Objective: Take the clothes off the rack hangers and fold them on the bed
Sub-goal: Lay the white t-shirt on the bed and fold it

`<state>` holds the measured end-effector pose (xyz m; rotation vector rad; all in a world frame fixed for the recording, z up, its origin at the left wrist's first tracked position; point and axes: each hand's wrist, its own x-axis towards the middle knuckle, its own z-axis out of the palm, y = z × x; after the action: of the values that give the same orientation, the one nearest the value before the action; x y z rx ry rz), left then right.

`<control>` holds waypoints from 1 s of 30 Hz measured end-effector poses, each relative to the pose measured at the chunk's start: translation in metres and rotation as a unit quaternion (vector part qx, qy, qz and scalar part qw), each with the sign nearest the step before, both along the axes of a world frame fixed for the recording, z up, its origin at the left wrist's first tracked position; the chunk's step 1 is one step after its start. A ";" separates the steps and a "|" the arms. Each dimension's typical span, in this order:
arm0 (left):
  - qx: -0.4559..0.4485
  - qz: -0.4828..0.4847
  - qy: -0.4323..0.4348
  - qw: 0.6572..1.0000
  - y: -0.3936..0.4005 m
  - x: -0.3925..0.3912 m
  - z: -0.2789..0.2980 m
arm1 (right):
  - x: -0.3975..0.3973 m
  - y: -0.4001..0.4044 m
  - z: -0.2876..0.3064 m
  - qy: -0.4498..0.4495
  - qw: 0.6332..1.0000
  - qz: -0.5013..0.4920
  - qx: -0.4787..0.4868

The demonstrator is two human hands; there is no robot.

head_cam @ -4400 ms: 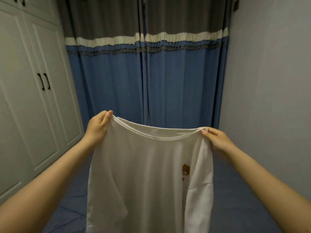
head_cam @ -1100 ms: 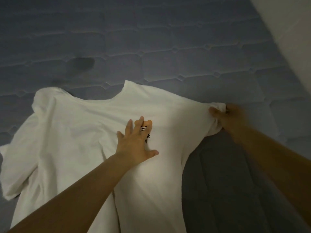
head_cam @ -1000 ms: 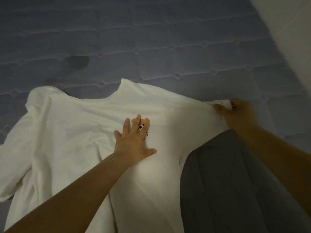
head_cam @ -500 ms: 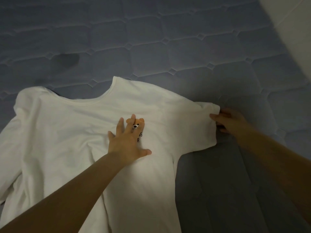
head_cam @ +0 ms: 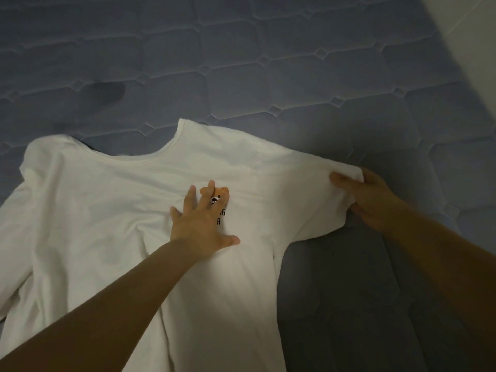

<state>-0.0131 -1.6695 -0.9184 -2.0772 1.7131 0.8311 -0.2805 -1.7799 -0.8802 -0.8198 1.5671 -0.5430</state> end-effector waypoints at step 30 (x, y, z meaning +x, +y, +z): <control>-0.030 0.017 0.030 0.999 0.000 -0.001 0.014 | 0.025 0.006 0.015 0.284 0.946 0.097 -0.118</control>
<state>-0.0141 -1.6693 -0.9044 -2.1465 1.7606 0.8709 -0.2557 -1.7741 -0.8657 -1.3889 1.9338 -0.3696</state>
